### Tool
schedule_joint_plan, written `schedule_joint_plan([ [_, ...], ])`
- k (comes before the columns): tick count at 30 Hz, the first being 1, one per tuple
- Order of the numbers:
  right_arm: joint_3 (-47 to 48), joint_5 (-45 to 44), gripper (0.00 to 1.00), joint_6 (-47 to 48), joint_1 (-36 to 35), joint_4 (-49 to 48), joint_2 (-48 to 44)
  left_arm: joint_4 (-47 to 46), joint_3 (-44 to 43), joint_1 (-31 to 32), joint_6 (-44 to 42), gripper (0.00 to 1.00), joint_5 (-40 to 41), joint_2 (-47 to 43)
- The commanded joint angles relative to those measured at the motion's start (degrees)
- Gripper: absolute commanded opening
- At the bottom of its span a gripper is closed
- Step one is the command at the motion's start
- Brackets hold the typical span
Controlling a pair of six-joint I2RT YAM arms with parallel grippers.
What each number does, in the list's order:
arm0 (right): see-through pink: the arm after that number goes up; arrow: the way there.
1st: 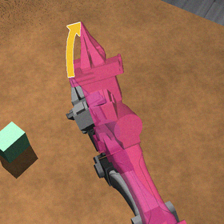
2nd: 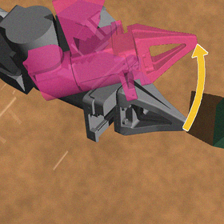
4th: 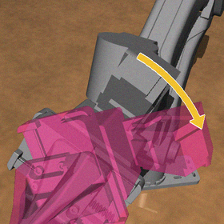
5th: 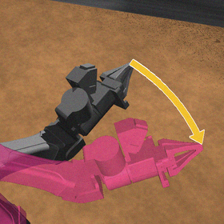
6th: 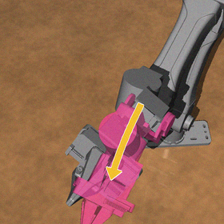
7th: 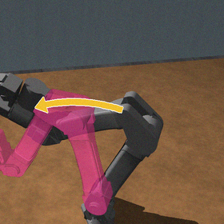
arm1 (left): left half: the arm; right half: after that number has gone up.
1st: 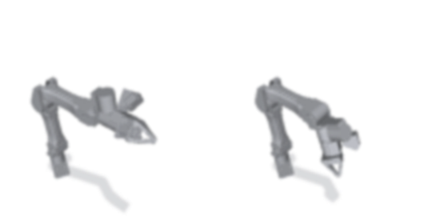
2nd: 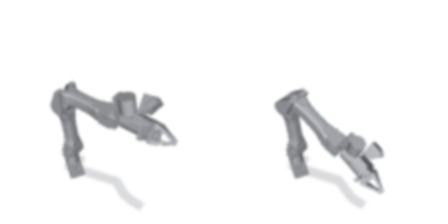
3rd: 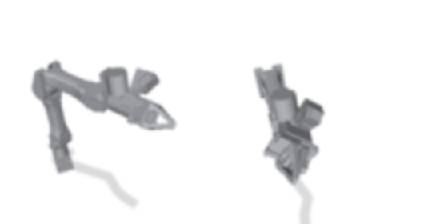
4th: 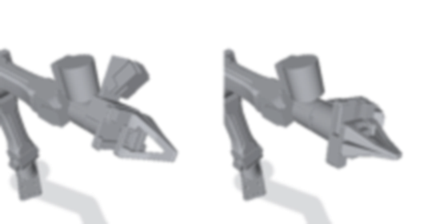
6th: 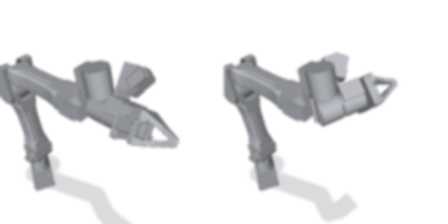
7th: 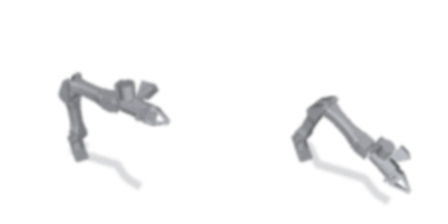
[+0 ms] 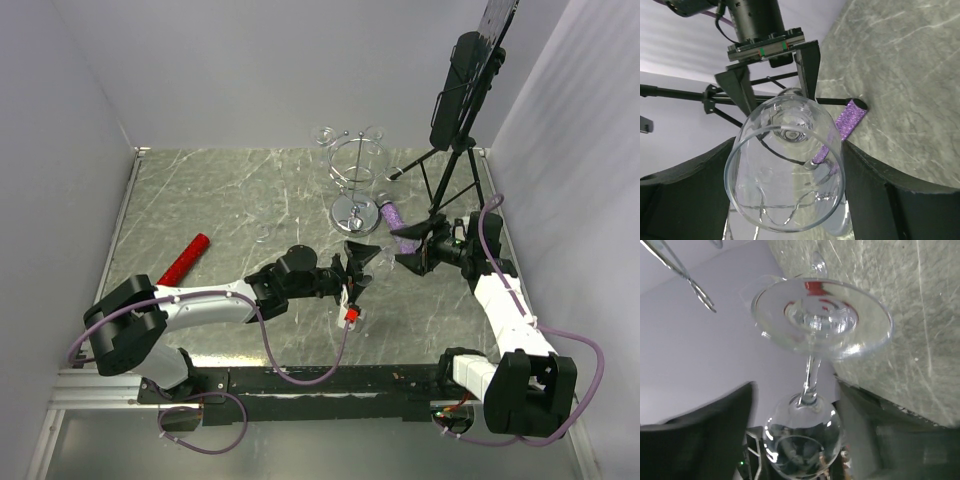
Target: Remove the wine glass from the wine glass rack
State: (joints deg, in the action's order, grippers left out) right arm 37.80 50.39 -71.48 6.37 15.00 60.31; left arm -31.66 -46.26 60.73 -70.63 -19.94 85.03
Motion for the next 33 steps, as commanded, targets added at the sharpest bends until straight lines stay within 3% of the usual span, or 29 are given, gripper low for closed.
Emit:
schedule_joint_plan([
  [1, 1.13, -0.38, 0.96, 2.48, 1.01, 2.65, -1.69, -3.06, -2.69, 0.27, 1.98, 0.01, -1.59, -2.50],
  [5, -0.09, -0.38, 1.00, 5.56, 3.20, 6.26, -2.57, 0.89, -3.05, 0.27, 5.84, 0.01, -0.27, -4.08],
  [10, -1.59, -1.70, 1.00, 8.46, 5.84, 8.37, -3.89, 8.61, -4.18, 0.27, 17.87, 0.02, 3.76, -6.37],
  [18, 2.18, -4.68, 1.00, 14.79, 9.53, 12.85, -5.38, 31.53, -9.81, -1.22, 36.07, 0.01, 7.73, -13.66],
  [25, 4.38, -8.20, 1.00, 21.47, 13.05, 16.37, -6.09, 53.52, -16.40, -12.02, 49.78, 0.01, 2.29, -17.97],
  [33, 5.35, -10.84, 1.00, 24.02, 15.86, 16.72, -5.03, 64.96, -11.05, -29.25, 47.87, 0.01, 3.51, -31.58],
])
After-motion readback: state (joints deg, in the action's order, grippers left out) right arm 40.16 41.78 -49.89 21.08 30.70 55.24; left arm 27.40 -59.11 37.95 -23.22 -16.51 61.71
